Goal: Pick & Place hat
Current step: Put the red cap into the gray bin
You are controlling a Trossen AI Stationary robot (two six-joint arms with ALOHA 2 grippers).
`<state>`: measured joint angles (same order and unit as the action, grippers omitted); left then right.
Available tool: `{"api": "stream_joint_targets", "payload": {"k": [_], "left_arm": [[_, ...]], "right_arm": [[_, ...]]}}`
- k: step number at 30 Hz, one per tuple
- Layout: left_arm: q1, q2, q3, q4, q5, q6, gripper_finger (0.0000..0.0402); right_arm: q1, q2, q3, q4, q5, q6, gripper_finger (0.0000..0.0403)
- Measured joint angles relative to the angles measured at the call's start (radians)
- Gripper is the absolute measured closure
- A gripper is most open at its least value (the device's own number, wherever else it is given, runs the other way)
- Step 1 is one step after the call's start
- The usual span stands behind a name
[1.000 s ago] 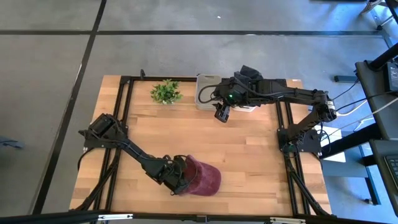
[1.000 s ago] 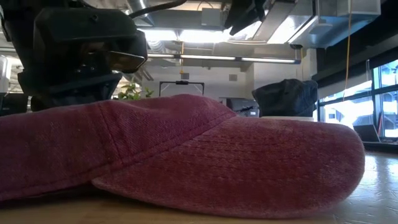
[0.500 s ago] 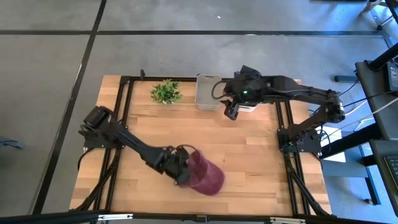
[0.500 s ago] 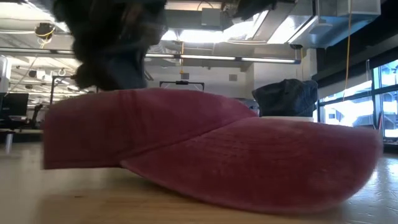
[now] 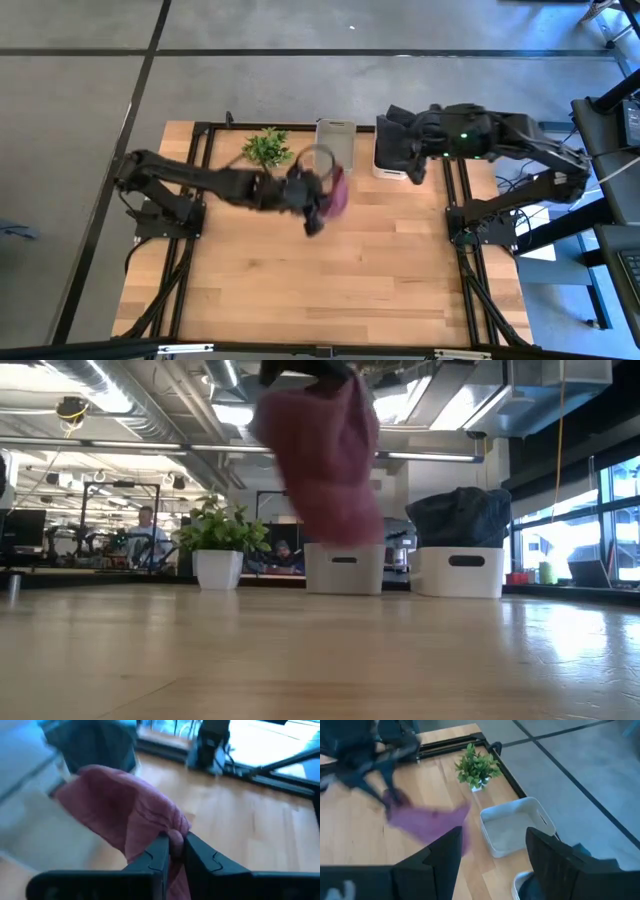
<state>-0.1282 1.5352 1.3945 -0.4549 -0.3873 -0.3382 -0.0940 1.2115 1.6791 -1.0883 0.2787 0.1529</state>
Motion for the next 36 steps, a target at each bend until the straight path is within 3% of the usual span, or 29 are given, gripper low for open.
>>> {"api": "stream_joint_targets", "payload": {"k": [8, 18, 29, 36], "left_arm": [[0.227, 0.003, 0.159, -0.022, 0.170, 0.333, 0.0368], [0.441, 0.010, 0.193, -0.016, 0.279, 0.687, 0.0368], [0.586, 0.091, 0.193, -0.012, 0.380, 0.804, 0.0368], [0.618, 0.194, 0.192, -0.010, 0.398, 0.887, 0.0368]], "right_arm": [[0.000, -0.068, 0.000, -0.092, 0.014, 0.048, 0.0183], [0.000, -0.074, 0.000, -0.179, 0.016, 0.142, 0.0183], [0.000, -0.072, 0.000, -0.175, 0.166, 0.217, 0.0183], [0.000, -0.070, 0.000, -0.175, 0.186, 0.266, 0.0183]]}}
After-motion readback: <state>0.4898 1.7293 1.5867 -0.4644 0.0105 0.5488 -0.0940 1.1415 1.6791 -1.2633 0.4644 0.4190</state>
